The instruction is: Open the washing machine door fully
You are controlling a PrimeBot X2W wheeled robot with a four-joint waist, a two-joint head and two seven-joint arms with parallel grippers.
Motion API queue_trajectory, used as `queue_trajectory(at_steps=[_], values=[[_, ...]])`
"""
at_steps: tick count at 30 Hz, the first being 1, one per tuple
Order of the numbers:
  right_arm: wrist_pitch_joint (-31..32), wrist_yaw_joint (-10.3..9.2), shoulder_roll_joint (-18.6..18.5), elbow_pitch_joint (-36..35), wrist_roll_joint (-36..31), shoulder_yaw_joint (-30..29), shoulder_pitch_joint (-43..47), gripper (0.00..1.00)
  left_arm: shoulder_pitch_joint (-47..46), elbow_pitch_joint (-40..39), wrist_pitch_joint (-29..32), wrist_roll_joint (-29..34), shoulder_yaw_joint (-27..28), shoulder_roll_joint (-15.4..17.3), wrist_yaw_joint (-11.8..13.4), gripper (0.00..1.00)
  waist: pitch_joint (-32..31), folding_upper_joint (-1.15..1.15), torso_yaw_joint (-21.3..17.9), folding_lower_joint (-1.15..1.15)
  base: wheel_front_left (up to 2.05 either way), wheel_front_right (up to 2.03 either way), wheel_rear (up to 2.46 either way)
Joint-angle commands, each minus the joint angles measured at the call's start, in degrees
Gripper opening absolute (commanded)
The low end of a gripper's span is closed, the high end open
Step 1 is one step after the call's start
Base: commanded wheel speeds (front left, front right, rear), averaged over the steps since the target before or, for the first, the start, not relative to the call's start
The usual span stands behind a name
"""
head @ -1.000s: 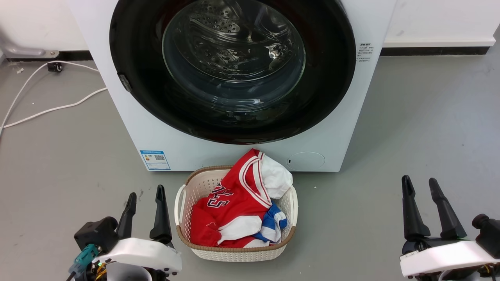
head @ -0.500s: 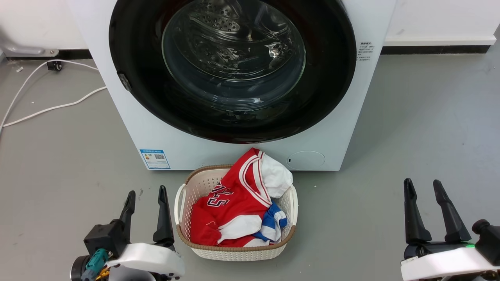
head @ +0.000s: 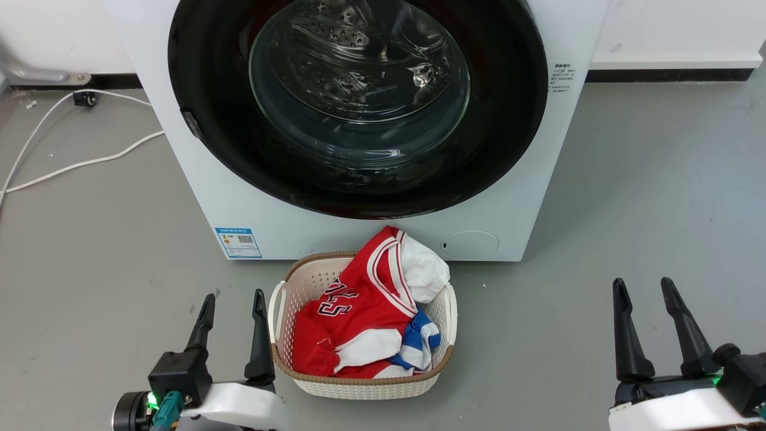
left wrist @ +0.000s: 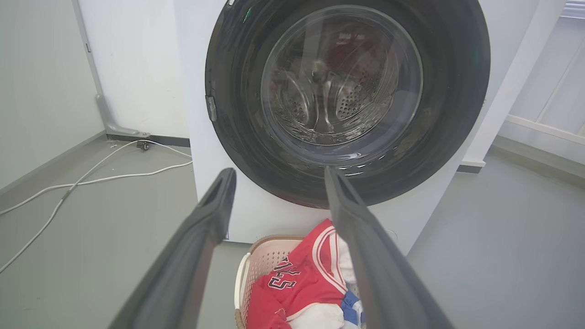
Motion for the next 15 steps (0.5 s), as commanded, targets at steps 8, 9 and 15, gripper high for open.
queue_trajectory(at_steps=[8, 9, 15], values=[[-1.3, 0.06, 0.2, -0.8, -3.2, 0.1, 1.0, 1.0, 0.9, 0.5, -1.3, 4.1, 0.6, -0.8, -0.7, 1.0, -0.2, 0.0, 0.0, 0.0, 0.0, 0.0, 0.0], [-1.4, 0.06, 0.2, -0.8, -3.5, 0.1, 1.0, 1.0, 1.0, 0.6, -1.4, 4.6, 0.7, -0.8, -0.7, 1.0, -0.2, 0.0, 0.0, 0.0, 0.0, 0.0, 0.0], [-2.1, 0.06, 0.2, -1.0, -5.2, 0.2, 1.5, 1.0, 1.3, 0.8, -1.9, 6.9, 1.2, -1.2, -1.1, 1.0, -0.3, 0.0, 0.1, 0.0, 0.0, 0.0, 0.0]])
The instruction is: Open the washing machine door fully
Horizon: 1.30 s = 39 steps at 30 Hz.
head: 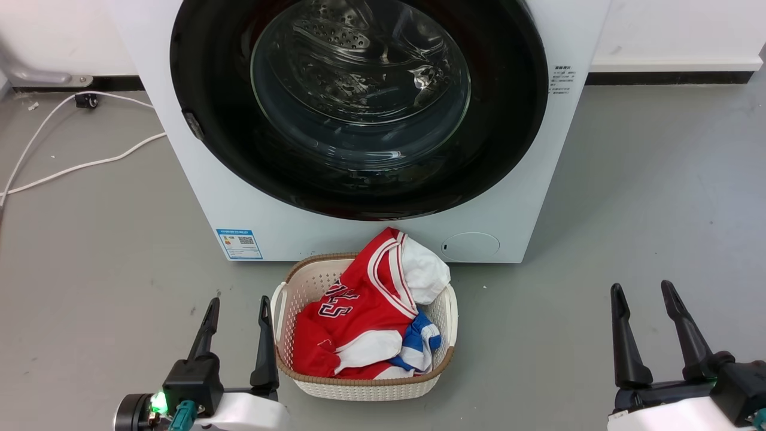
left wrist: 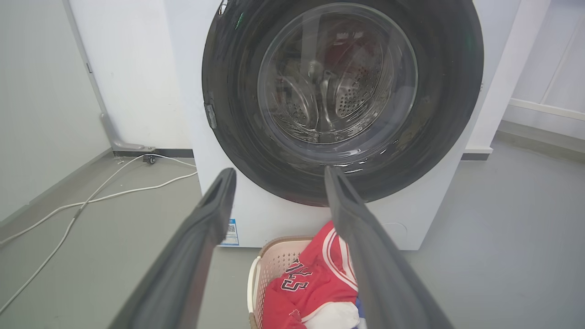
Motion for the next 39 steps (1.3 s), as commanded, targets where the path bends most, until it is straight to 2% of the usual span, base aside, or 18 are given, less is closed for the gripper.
queue_trajectory(at_steps=[1, 7, 30, 31, 32, 33, 37, 38, 39], values=[[-0.5, -0.02, 0.2, -0.5, -1.0, 0.1, 0.6, 1.0, 0.5, 0.0, -0.4, 1.1, 0.2, 0.0, -0.2, 1.0, 0.0, 0.0, 0.0, 0.0, 0.0, 0.0, 0.0], [-1.1, -0.02, 0.2, -0.7, -2.4, 0.1, 1.0, 1.0, 0.9, 0.2, -1.1, 3.5, 0.6, -0.4, -0.3, 1.0, 0.0, 0.0, -0.1, 0.0, 0.0, 0.0, 0.0], [-1.0, -0.02, 0.2, 1.0, 0.6, -0.1, 0.8, 1.0, 1.0, 1.9, -0.9, 3.0, 1.9, -0.9, -0.6, 1.0, -0.4, 0.0, -0.2, 0.0, 0.0, 0.0, 0.0], [-1.0, -0.02, 0.2, 1.0, 0.7, 0.0, 0.8, 0.71, 1.0, 1.9, -0.9, 3.0, 2.0, -0.9, -0.6, 1.0, -0.5, 0.0, -0.2, 0.0, 0.0, 0.0, 0.0], [-1.0, -0.02, 0.2, 1.1, 0.7, 0.0, 0.8, 0.25, 1.0, 1.9, -0.9, 3.0, 2.0, -0.9, -0.6, 1.0, -0.5, 0.0, -0.2, 0.0, 0.0, 0.0, 0.0], [-1.0, -0.02, 0.2, 1.0, 0.9, 0.4, 0.8, 0.0, 1.1, 2.0, -0.9, 3.0, 2.0, -0.9, -0.6, 1.0, -0.4, 0.0, -0.2, 0.0, 0.0, 0.0, 0.0], [-1.0, -0.02, 0.2, 0.2, 5.9, 1.5, 0.6, 0.0, 1.0, 2.1, -0.9, 2.6, 1.9, -0.9, -0.5, 1.0, -0.4, 0.0, -0.2, 0.0, 0.0, 0.0, 0.0], [-1.0, -0.01, 0.1, -0.7, 24.1, 2.8, 0.8, 0.0, 1.0, 2.2, -0.9, 2.3, 1.8, -0.9, -0.4, 1.0, -0.4, 0.0, -0.2, 0.0, 0.0, 0.0, 0.0], [-1.0, -0.01, 0.2, -0.5, 28.6, 2.9, 0.7, 0.0, 1.0, 2.2, -0.9, 2.2, 1.8, -0.9, -0.4, 1.0, -0.4, 0.0, -0.2, 0.0, 0.0, 0.0, 0.0]])
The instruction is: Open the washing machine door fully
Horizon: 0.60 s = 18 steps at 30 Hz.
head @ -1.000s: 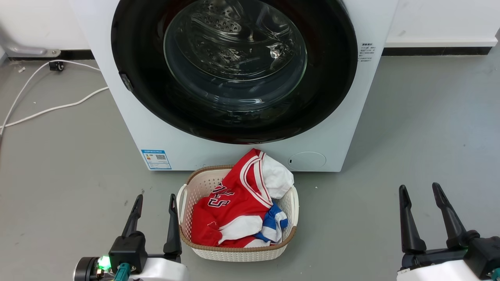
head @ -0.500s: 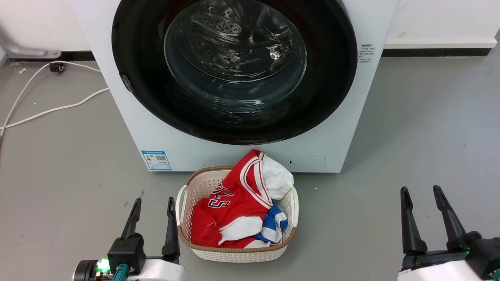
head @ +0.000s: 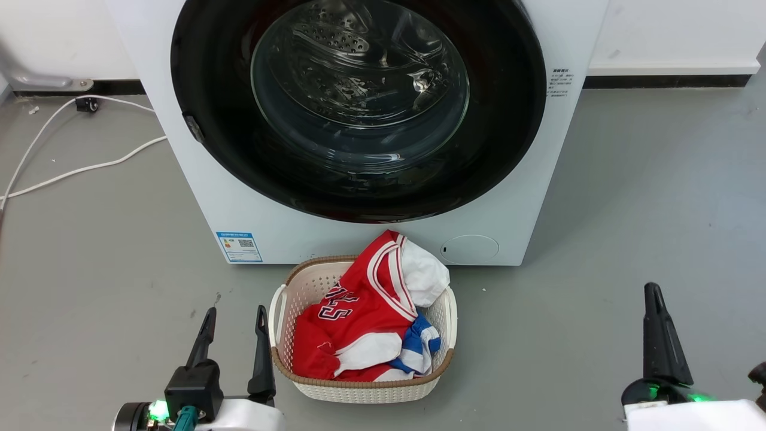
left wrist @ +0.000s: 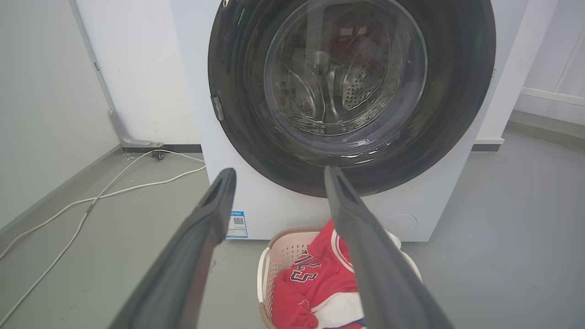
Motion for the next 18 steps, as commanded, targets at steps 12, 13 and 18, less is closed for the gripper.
queue_trajectory(at_steps=[12, 13, 18], values=[[-0.1, 0.0, 0.1, 3.9, 45.3, 3.1, -0.9, 0.0, 0.7, 0.4, -0.2, -0.9, -0.2, -0.1, 0.5, 1.0, -0.1, 0.0, 0.1, 0.0, 0.0, 0.0, 0.0], [0.0, 0.0, 0.1, 3.5, 47.8, 3.6, -0.9, 0.0, 0.7, 0.4, -0.2, -0.9, -0.1, -0.1, 0.5, 1.0, -0.1, 0.0, 0.1, 0.0, 0.0, 0.0, 0.0], [4.7, 0.0, 0.0, 0.7, 58.7, 1.4, 0.1, 0.0, 0.7, 0.3, -0.2, -1.0, -0.1, -0.1, 0.8, 1.0, 0.0, 0.0, 0.0, 0.0, 0.0, 0.0, 0.0]])
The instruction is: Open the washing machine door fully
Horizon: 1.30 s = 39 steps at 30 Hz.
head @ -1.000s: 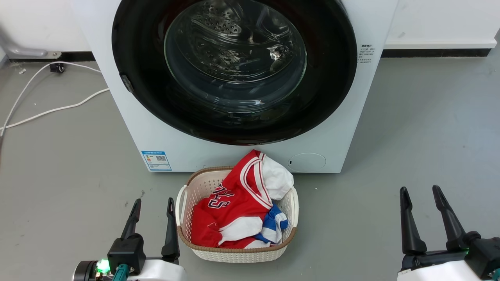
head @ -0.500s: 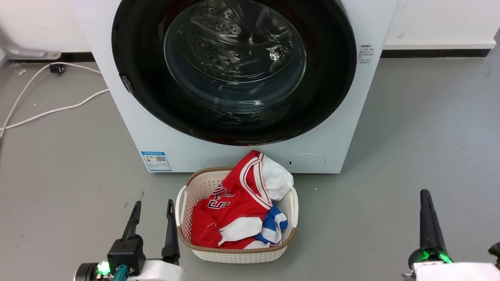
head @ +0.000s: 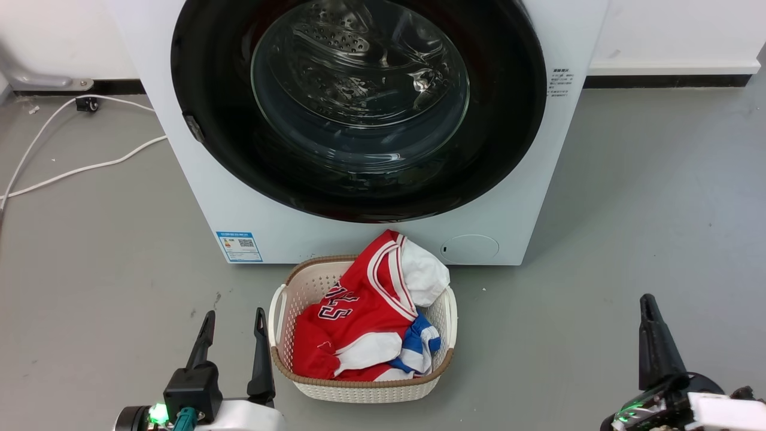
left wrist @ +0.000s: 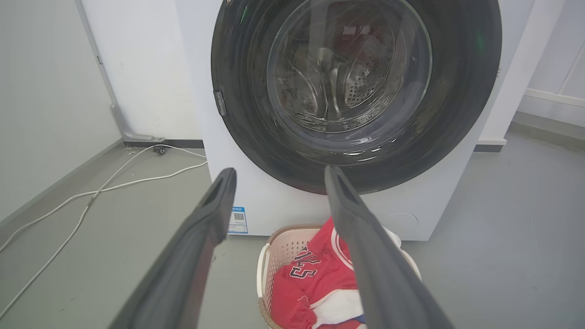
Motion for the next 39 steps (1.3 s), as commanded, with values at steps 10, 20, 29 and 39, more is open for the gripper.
queue_trajectory(at_steps=[10, 20, 29, 39], values=[[14.2, 0.0, 0.0, -2.3, 8.4, -5.3, 2.6, 0.0, 0.6, -0.7, -0.2, 0.1, 0.4, -0.1, 0.1, 1.0, 0.2, 0.0, 0.1, 0.0, 0.0, 0.0, 0.0], [15.4, 0.01, 0.0, -2.1, 8.1, -5.6, 2.5, 0.0, 0.4, -1.0, -0.2, 0.2, 0.4, -0.1, 0.0, 1.0, 0.6, 0.0, 0.1, 0.0, 0.0, 0.0, 0.0], [15.9, 0.01, 0.0, -1.3, 7.6, -6.9, -1.1, 0.0, -1.4, -1.6, -0.2, 0.6, 0.5, -0.1, 0.1, 1.0, 3.3, 0.0, 0.3, 0.0, 0.0, 0.0, 0.0], [19.8, 0.0, -2.1, 5.1, 5.7, -15.2, -16.2, 0.0, -6.0, -3.0, -0.2, 1.0, 0.3, -0.1, -0.1, 1.0, 10.2, 0.0, 1.3, 0.0, 0.0, 0.0, 0.0]])
